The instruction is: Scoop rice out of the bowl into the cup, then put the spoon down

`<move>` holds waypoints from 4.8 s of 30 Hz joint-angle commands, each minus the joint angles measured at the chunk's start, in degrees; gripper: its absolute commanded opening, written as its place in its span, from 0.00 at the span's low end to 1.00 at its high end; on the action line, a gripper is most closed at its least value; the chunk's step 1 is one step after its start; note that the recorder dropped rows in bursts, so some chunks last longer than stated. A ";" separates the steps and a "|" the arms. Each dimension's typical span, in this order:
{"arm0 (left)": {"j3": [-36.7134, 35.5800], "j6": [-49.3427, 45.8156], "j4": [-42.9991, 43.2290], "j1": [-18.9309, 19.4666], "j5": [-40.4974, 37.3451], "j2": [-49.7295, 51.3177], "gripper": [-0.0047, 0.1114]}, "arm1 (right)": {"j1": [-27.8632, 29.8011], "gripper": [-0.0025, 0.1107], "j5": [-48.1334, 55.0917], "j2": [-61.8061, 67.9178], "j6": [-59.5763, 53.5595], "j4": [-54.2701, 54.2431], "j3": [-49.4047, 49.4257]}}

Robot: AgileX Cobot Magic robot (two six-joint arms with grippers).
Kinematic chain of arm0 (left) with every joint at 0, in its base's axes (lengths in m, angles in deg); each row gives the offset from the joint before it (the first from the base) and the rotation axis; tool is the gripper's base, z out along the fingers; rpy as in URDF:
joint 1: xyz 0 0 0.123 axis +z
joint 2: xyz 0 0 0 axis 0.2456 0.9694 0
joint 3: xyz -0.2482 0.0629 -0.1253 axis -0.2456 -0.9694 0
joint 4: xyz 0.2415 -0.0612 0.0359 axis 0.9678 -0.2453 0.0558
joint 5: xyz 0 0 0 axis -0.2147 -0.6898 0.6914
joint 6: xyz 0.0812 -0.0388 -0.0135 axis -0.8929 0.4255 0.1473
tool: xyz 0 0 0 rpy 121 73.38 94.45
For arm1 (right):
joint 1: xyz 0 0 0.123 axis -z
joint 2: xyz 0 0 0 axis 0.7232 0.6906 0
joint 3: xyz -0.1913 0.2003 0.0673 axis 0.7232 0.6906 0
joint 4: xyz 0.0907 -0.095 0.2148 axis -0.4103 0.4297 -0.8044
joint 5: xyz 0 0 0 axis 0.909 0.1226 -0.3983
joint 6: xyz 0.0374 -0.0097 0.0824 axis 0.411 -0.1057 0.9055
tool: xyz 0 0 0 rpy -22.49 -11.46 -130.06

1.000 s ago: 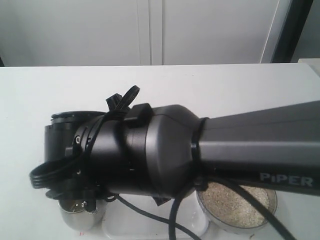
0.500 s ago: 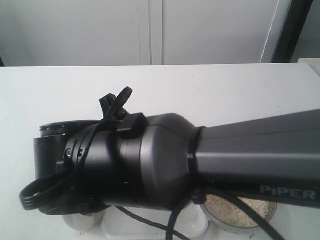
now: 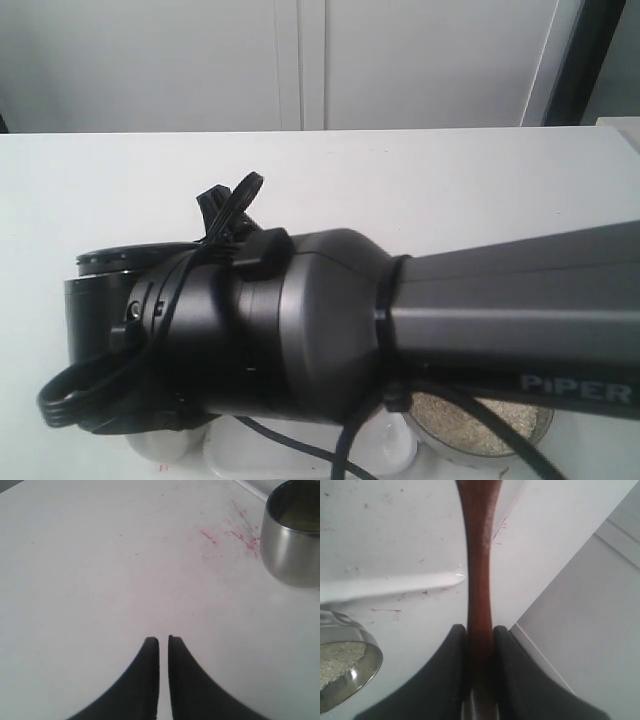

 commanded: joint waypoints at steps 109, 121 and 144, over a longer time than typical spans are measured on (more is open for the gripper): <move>-0.52 0.33 -0.32 -0.42 -2.78 0.00 0.16 | 18.50 0.02 -6.25 -2.90 57.02 -52.87 -0.01; -0.52 0.33 -0.32 -0.42 -2.78 0.00 0.16 | 24.78 0.02 -9.12 3.12 61.80 -53.24 -3.45; -0.52 0.33 -0.32 -0.42 -2.78 0.00 0.16 | 24.78 0.02 -9.35 9.54 63.46 -55.54 -3.45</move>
